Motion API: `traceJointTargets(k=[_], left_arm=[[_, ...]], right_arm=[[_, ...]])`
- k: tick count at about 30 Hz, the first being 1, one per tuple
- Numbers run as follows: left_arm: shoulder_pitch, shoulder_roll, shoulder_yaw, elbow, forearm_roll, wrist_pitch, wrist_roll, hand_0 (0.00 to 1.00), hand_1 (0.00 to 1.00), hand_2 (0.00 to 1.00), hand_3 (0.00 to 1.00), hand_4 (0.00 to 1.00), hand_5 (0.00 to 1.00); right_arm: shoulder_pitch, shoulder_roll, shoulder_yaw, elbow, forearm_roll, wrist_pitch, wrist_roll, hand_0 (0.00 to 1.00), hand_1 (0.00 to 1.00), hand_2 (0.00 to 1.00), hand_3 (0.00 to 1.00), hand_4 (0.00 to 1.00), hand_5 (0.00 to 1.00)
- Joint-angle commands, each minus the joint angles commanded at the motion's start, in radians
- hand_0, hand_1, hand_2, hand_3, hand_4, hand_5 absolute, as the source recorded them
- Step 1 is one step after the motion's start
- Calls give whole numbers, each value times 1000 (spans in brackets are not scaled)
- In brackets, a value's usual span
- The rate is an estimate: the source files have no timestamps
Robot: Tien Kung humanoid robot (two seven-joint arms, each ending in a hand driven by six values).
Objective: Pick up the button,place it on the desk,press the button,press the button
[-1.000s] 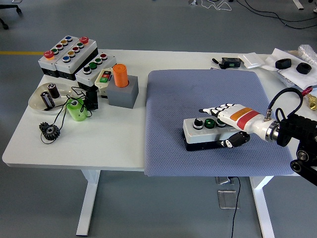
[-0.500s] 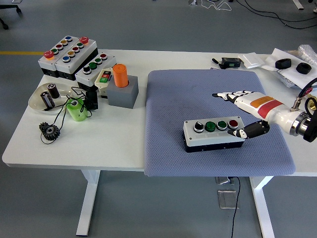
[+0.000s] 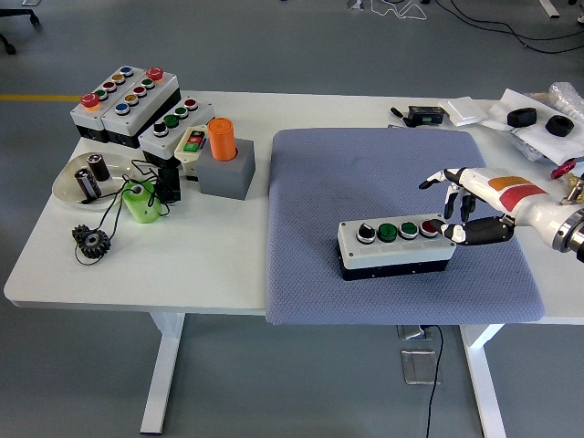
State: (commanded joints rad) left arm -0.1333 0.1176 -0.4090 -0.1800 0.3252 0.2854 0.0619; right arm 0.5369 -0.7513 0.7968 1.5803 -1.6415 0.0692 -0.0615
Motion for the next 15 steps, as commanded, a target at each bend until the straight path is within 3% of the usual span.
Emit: traceJointTargets(k=[5, 15], left_arm=[[4, 0, -3, 0, 6, -1, 0, 647, 698, 690, 497, 315, 998], [5, 1, 13, 0, -9, -2, -4, 646, 698, 690, 497, 314, 998]], right_arm=[[1, 3, -18, -7, -3, 31, -20, 2, 2, 65, 701, 581, 364], [-2, 11, -26, -41, -17, 30, -28, 2, 2, 64, 704, 568, 409]])
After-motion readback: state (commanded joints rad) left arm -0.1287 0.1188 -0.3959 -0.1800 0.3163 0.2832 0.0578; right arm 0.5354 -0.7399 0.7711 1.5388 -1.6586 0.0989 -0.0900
